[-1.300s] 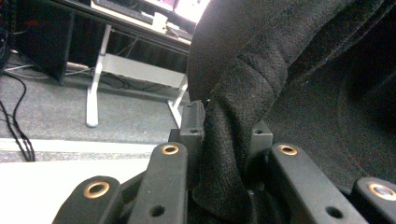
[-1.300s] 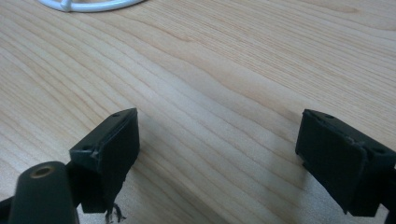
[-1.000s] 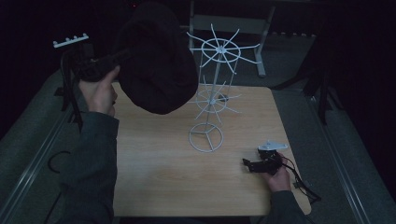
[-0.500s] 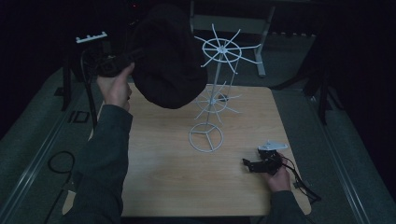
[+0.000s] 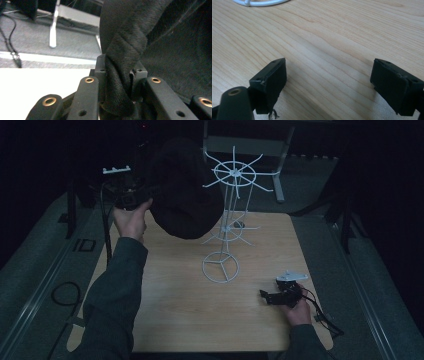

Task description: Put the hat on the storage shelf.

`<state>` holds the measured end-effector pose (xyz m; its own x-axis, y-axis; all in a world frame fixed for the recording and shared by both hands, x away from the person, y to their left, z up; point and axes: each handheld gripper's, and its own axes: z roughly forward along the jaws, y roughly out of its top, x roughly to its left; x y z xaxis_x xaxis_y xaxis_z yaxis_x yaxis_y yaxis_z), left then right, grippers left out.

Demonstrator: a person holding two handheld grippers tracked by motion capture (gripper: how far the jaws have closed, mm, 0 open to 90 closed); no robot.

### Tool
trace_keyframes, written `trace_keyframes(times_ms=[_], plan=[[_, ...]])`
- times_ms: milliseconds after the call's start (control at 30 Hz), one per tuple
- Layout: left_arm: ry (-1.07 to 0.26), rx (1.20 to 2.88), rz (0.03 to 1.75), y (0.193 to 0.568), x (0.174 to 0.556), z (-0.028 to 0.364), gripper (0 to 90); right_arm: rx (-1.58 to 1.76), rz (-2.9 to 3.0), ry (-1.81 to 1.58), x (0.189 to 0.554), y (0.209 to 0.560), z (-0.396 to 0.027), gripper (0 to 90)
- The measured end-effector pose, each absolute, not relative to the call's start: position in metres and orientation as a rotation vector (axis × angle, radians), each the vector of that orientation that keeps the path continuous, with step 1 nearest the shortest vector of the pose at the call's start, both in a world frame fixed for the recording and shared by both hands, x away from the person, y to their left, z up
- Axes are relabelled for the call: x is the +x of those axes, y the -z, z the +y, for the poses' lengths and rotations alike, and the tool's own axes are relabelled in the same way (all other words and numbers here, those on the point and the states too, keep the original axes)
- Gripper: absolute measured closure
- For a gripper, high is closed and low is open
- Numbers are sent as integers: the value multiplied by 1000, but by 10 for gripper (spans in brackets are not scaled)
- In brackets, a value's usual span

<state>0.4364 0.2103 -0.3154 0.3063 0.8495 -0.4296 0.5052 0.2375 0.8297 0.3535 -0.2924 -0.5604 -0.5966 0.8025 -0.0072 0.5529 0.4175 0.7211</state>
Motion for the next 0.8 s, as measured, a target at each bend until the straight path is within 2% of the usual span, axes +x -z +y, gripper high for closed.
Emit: trace_keyframes(times_ms=[667,800], plan=[[-367,1405,1334,317,437,206,483,1165,2326,-986,353,560,-292,135],[-376,1409,1339,318,437,207,458,1165,2326,-986,353,560,-292,134]])
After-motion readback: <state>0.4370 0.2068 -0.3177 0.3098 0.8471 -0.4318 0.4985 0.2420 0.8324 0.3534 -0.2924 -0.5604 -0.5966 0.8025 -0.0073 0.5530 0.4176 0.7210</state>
